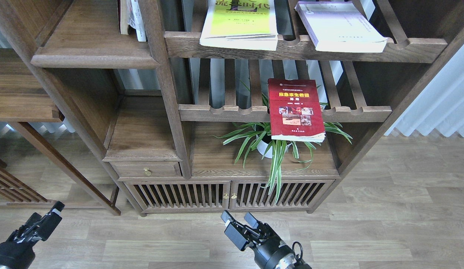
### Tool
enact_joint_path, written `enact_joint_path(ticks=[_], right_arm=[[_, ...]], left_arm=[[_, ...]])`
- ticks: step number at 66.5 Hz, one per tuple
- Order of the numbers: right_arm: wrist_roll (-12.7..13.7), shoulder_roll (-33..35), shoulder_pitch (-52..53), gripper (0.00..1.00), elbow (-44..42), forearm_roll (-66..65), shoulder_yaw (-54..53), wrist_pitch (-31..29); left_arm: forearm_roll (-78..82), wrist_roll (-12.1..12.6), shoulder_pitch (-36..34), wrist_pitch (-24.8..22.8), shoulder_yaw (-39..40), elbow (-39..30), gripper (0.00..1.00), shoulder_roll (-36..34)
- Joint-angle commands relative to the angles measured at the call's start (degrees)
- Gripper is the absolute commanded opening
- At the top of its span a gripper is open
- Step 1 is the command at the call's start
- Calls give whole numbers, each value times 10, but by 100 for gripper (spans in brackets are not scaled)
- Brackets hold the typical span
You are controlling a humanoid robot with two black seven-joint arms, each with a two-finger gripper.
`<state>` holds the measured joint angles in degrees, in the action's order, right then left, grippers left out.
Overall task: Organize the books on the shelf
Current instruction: 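Raise both grippers from rest toward the shelf, then rotate the right gripper upright and align it below the red book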
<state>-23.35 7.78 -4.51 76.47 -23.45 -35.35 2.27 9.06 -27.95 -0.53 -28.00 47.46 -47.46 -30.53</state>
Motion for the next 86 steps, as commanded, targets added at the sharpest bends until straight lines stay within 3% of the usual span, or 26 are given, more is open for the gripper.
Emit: enact_joint_path(ticks=[1, 18, 32, 50, 56, 64, 75, 86], right_arm=[[-8, 9, 22, 99, -5, 0, 12, -4], [-7, 26, 22, 99, -7, 3, 24, -17], [-6, -23, 16, 99, -8, 9, 7, -71], [-2, -60, 10, 99, -15, 10, -24, -78], [-2, -78, -40, 99, -19, 10, -63, -78], [-2, -78, -62, 99, -20, 10, -60, -78], [-6, -78, -65, 99, -20, 10, -66, -79], [-12, -78, -67, 99, -19, 10, -74, -118]], left_arm=[[0, 0, -1, 0, 0, 0, 100, -1], [0, 0, -4, 0, 1, -1, 100, -5], [0, 0, 0, 0, 4, 0, 100, -10], [1, 0, 4, 0, 4, 21, 100, -14], [2, 2, -8, 0, 0, 49, 100, -13], [5, 31, -10, 0, 0, 54, 100, -15], [7, 90, -40, 0, 1, 53, 100, -14], [-6, 127, -30, 0, 96, 18, 100, 8]])
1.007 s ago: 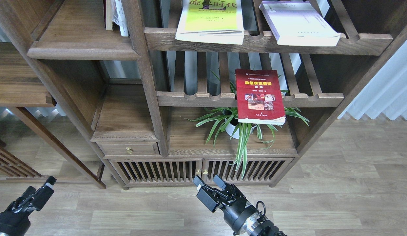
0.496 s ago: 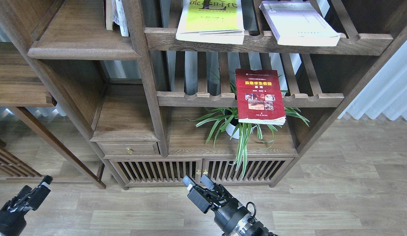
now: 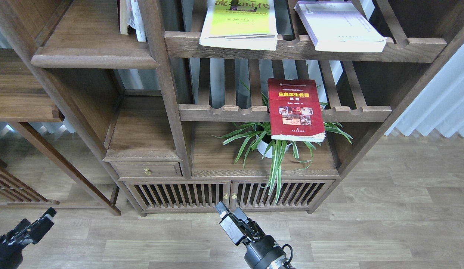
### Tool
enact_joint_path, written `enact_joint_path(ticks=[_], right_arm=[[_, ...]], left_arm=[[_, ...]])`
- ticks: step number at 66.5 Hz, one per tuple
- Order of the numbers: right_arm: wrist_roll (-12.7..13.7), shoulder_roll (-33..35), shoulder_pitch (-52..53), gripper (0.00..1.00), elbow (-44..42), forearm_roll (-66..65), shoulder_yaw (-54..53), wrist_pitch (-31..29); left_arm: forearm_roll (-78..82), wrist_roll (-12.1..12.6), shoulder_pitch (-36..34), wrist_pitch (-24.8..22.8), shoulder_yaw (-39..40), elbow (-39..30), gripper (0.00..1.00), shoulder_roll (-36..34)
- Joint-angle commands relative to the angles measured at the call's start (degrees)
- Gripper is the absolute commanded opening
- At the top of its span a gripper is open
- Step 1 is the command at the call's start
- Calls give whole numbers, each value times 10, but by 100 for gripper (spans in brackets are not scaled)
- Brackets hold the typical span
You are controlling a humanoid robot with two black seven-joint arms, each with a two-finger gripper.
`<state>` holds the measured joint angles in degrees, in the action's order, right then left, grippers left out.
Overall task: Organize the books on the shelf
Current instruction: 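Rotate the right gripper upright and align it below the red book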
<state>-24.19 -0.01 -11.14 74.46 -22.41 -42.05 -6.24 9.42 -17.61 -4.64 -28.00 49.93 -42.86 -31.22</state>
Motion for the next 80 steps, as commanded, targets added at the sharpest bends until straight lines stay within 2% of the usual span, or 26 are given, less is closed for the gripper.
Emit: enact_joint_path(ticks=[1, 6, 13, 14, 16, 21, 25, 54, 65, 80], right_arm=[[-3, 0, -1, 99, 2, 0, -12, -42], [-2, 0, -2, 99, 2, 0, -27, -80], [2, 0, -4, 99, 7, 20, -50, -129], [4, 0, -4, 99, 13, 58, -52, -139], [5, 0, -4, 99, 16, 87, -51, -141], [6, 0, -3, 99, 18, 145, -51, -141], [11, 0, -3, 99, 18, 169, -51, -141], [14, 0, 0, 99, 9, 197, -54, -142], [13, 0, 2, 99, 3, 207, -59, -146], [13, 0, 2, 99, -2, 208, -64, -149]], left_arm=[[-14, 30, 18, 0, 91, -33, 100, 18], [-45, 54, 46, 0, 134, -46, 100, 32], [-100, 109, 67, 0, 145, -51, 100, 36], [-121, 142, 87, 0, 138, -51, 100, 37], [-127, 163, 96, 0, 132, -52, 100, 38], [-128, 195, 105, 0, 119, -55, 100, 41], [-128, 211, 104, 0, 118, -56, 100, 51], [-132, 216, 75, 0, 158, -57, 100, 80], [-147, 214, 76, 0, 198, -50, 100, 108], [-156, 216, 74, 0, 194, -44, 100, 124]])
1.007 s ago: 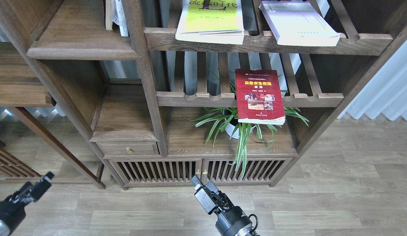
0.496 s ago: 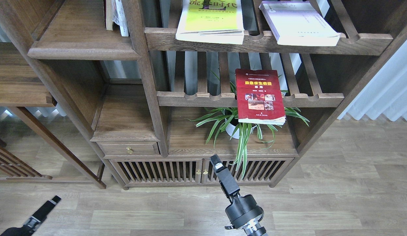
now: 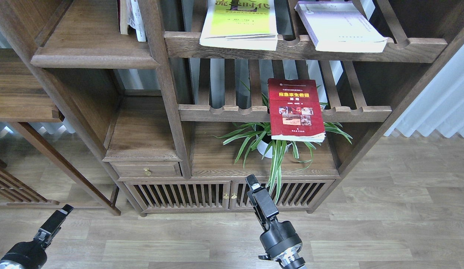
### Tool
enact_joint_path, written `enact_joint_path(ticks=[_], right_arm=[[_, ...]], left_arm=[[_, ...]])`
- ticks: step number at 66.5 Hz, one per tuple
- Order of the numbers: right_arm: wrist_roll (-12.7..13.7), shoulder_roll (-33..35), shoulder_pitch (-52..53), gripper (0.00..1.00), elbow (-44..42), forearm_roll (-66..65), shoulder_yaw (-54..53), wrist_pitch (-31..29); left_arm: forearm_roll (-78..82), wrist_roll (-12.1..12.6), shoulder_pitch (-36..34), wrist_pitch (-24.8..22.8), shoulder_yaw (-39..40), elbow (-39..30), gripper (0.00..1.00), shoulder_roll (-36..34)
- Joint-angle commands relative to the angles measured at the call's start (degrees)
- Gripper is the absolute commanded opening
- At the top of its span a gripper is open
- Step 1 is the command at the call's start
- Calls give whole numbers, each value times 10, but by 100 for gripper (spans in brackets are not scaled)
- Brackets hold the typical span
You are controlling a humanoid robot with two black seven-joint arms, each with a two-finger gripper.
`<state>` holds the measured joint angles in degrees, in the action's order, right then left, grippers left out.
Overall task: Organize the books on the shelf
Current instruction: 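Rotate the right gripper upright and align it below the red book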
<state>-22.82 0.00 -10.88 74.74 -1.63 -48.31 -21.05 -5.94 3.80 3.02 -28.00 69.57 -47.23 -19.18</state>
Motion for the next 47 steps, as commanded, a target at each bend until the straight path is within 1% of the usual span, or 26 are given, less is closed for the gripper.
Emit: enact_joint_path(ticks=[1, 47], right_arm=[[0, 0, 0, 99, -5, 0, -1, -1], [0, 0, -5, 99, -8, 0, -10, -13]], left_arm=[[-2, 1, -2, 0, 2, 0, 100, 4], [-4, 1, 14, 0, 5, 0, 100, 5]])
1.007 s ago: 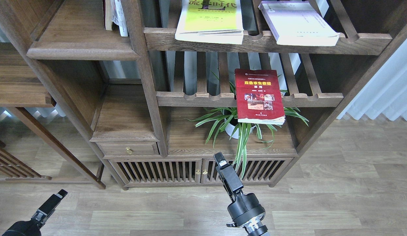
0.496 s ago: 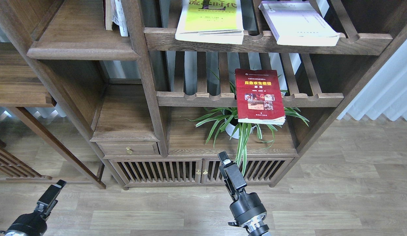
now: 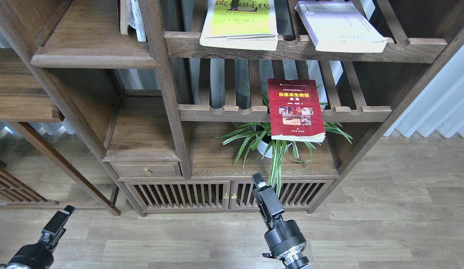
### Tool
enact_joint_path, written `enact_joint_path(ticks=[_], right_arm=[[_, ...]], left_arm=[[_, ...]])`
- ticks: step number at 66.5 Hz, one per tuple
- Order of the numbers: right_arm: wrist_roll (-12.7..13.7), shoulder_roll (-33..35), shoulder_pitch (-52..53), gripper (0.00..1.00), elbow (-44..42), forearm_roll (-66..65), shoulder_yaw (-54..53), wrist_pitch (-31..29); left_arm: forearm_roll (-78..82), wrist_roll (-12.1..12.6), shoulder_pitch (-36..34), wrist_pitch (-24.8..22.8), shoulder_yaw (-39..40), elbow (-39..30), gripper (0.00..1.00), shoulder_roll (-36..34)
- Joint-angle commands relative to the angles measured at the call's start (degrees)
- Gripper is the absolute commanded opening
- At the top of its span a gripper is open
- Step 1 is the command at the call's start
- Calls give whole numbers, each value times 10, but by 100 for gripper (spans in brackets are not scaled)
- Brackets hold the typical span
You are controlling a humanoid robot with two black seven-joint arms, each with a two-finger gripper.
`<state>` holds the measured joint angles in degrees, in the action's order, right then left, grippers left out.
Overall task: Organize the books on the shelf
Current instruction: 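Rotate the right gripper upright and align it below the red book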
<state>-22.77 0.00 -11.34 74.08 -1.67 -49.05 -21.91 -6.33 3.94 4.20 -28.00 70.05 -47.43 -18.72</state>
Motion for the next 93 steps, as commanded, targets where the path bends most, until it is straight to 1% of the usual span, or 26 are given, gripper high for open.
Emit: enact_joint_path(ticks=[1, 30, 38, 61, 68, 79, 93], right_arm=[[-1, 0, 0, 99, -2, 0, -3, -5], [-3, 0, -1, 99, -13, 0, -1, -11], [-4, 0, 0, 99, -21, 0, 1, -32], [-3, 0, 11, 99, -36, 3, 5, -39], [-2, 0, 32, 99, -57, 23, 5, -39], [-1, 0, 97, 99, -119, 104, 5, -37], [-2, 0, 146, 99, -164, 147, 2, -36]], left_arm=[[0, 0, 2, 0, 0, 2, 100, 1], [-1, -1, 12, 0, 11, 4, 100, 1], [-1, -1, 17, 0, 11, 6, 100, 1], [-2, -1, 15, 0, 18, 14, 100, 13], [-2, -2, 13, 0, 20, 16, 100, 15], [-2, -2, 12, 0, 39, 19, 100, 18], [-6, -6, 12, 0, 59, 37, 100, 18]])
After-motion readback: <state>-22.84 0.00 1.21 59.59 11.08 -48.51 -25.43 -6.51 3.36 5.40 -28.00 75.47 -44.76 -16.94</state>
